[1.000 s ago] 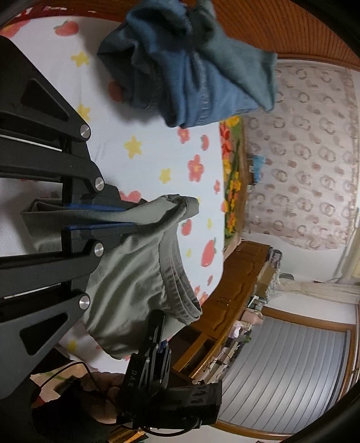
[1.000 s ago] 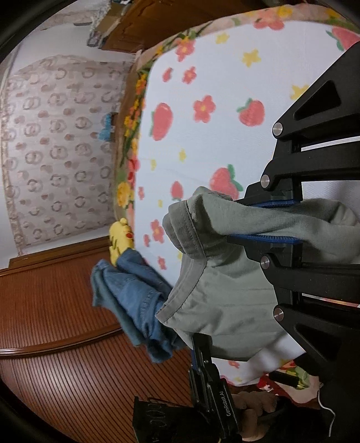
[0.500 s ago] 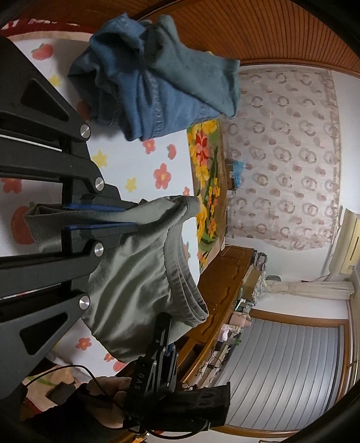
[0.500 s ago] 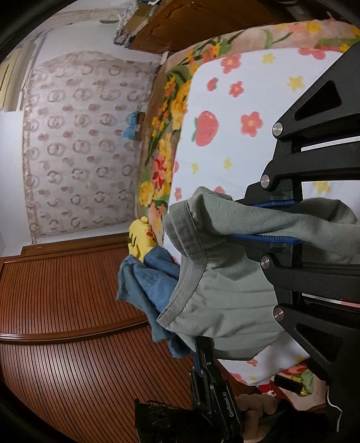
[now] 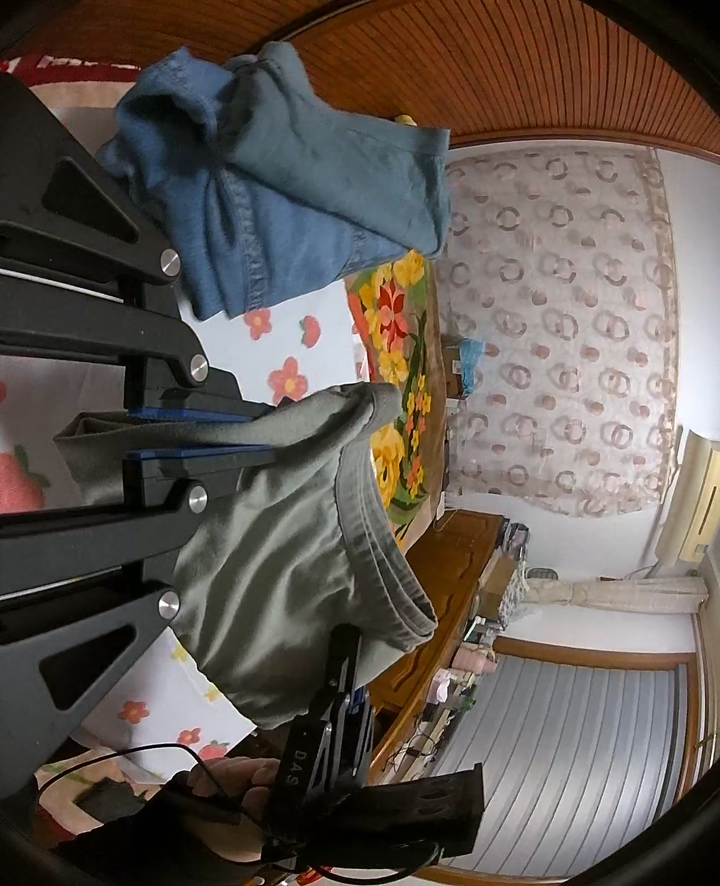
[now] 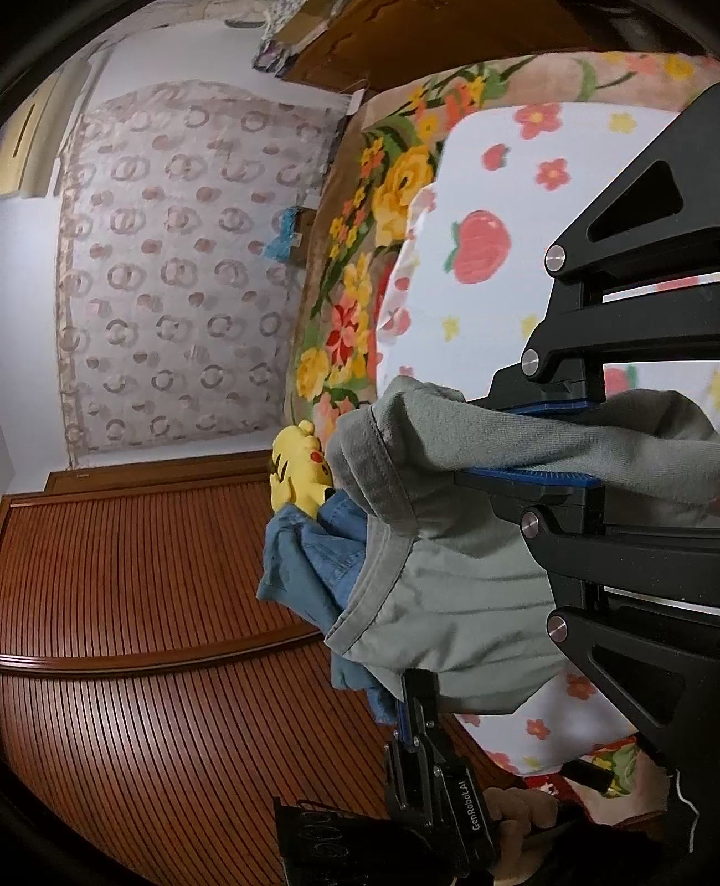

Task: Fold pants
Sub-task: 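Carry the folded grey-green pants with both tools toward the blue jeans pile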

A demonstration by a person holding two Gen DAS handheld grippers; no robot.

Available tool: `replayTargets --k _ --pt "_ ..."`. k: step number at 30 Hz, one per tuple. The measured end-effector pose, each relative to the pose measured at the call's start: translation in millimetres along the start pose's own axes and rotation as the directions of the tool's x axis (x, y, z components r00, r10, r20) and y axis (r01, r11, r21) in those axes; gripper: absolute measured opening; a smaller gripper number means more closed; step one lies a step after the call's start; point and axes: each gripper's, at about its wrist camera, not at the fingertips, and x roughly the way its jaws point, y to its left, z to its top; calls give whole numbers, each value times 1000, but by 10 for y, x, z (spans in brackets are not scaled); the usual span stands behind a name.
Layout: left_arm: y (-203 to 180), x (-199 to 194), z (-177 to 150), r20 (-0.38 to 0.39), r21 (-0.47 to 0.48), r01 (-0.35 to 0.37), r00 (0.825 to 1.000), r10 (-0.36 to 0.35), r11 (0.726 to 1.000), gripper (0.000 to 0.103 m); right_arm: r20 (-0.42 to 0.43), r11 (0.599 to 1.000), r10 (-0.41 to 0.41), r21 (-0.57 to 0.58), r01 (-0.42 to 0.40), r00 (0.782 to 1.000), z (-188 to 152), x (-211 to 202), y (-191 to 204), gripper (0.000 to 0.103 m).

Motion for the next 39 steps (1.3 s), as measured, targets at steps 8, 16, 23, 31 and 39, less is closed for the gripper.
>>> replayTargets --k 8,16,23,31,39 --pt "159 11 285 19 -16 -17 1000 18 1000 8 7 999 19 -40 -19 1000 382 185 -94 16" --pt "347 -14 467 34 -38 -41 999 42 998 8 22 995 55 -82 -53 998 672 400 -147 16" --pt "518 -75 517 45 -54 -87 995 89 995 8 25 989 102 -108 -98 995 808 675 -194 16" --pt "812 -172 570 73 -93 -120 989 127 988 8 15 980 134 -148 -131 991 1018 957 -177 16" --pt "1081 -306 552 116 -155 -153 978 172 976 8 -5 955 159 -254 -155 987 1415 1302 -15 16"
